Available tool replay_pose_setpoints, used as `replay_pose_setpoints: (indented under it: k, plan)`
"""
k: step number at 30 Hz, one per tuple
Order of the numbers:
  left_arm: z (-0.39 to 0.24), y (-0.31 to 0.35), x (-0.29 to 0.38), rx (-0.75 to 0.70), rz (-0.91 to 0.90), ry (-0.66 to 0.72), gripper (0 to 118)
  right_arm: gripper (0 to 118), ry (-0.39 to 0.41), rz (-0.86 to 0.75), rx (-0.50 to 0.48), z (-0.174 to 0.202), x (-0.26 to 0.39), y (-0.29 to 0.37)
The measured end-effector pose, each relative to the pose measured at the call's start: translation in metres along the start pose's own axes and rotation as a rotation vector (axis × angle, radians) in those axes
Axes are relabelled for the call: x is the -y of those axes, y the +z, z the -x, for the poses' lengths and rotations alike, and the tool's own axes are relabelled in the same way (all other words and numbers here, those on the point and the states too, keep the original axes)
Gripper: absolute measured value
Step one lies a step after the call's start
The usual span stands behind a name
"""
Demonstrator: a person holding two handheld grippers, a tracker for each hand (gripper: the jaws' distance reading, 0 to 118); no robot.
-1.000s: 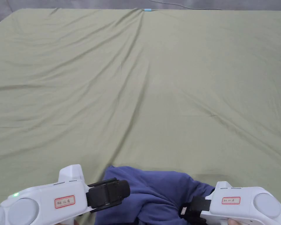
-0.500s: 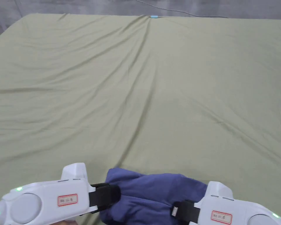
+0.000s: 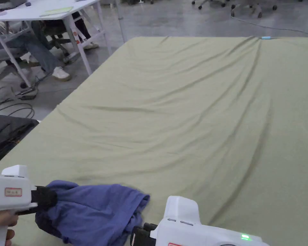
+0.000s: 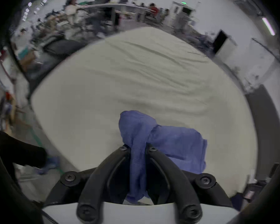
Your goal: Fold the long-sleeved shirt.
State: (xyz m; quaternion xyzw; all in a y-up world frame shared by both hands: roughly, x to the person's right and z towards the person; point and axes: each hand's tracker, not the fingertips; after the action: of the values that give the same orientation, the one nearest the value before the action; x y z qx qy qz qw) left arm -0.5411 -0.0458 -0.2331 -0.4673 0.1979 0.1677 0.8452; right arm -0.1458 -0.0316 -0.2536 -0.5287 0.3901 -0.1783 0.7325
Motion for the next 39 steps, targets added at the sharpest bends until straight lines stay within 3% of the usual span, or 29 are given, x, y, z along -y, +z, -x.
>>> replay_pose_setpoints:
  k: [3, 4, 5, 6, 7, 8, 9, 14, 15, 16, 17, 18, 19, 20, 24, 27, 30, 35, 39]
  plan:
    - [0.036, -0.024, -0.016, -0.035, -0.006, 0.064, 17, 3, -0.009, 0.014, -0.016, 0.011, -0.003, -0.013]
    - [0.041, -0.030, -0.019, -0.040, -0.025, 0.088, 29, 3, -0.013, 0.015, -0.020, 0.014, -0.004, -0.015]
    - [0.041, -0.034, -0.020, -0.081, -0.065, 0.076, 61, 3, -0.013, 0.012, -0.022, 0.016, -0.006, -0.017]
    - [0.038, -0.036, -0.020, -0.170, -0.128, 0.038, 108, 3, -0.011, 0.009, -0.017, 0.019, -0.008, -0.017]
    - [0.034, -0.037, -0.021, -0.233, -0.167, 0.022, 118, 3, -0.009, 0.002, -0.007, 0.020, -0.009, -0.015]
    - [0.026, -0.031, -0.019, -0.255, -0.223, -0.018, 115, 3, 0.000, -0.006, -0.001, 0.022, -0.010, -0.014]
    - [0.015, -0.028, -0.021, -0.190, -0.267, -0.037, 113, 3, 0.009, -0.012, 0.001, 0.022, -0.012, -0.012]
    - [-0.022, -0.006, -0.016, -0.094, -0.203, -0.036, 112, 3, 0.022, -0.039, 0.025, 0.019, -0.017, 0.007]
    - [-0.039, 0.002, -0.015, -0.074, -0.191, -0.048, 105, 3, 0.034, -0.053, 0.037, 0.017, -0.019, 0.015]
    - [-0.055, 0.011, -0.013, -0.042, -0.178, -0.074, 85, 3, 0.048, -0.069, 0.046, 0.014, -0.020, 0.025]
    - [-0.072, 0.023, -0.011, 0.004, -0.176, -0.103, 46, 3, 0.055, -0.087, 0.055, 0.010, -0.021, 0.038]
    - [-0.079, 0.039, -0.005, 0.067, -0.210, -0.130, 46, 3, 0.060, -0.103, 0.062, 0.003, -0.023, 0.054]
    - [-0.095, 0.052, -0.003, 0.101, -0.248, -0.138, 27, 3, 0.066, -0.127, 0.068, -0.004, -0.025, 0.071]
    - [-0.113, 0.067, 0.000, 0.114, -0.291, -0.151, 0, 3, 0.070, -0.170, 0.083, -0.013, -0.027, 0.093]
    - [-0.169, 0.132, 0.014, 0.208, -0.461, -0.313, 0, 3, 0.073, -0.338, 0.239, -0.033, -0.044, 0.199]
    - [-0.211, 0.183, 0.015, 0.229, -0.617, -0.359, 0, 3, 0.192, -0.567, 0.434, -0.020, -0.049, 0.286]
    - [-0.256, 0.231, 0.021, 0.287, -0.756, -0.352, 0, 3, 0.238, -0.766, 0.555, -0.013, -0.042, 0.356]
    - [-0.323, 0.291, 0.052, 0.449, -0.895, -0.333, 0, 3, 0.289, -0.974, 0.712, -0.008, -0.021, 0.415]
    - [-0.363, 0.313, 0.071, 0.498, -0.935, -0.340, 0, 5, 0.368, -1.030, 0.761, -0.008, -0.003, 0.431]
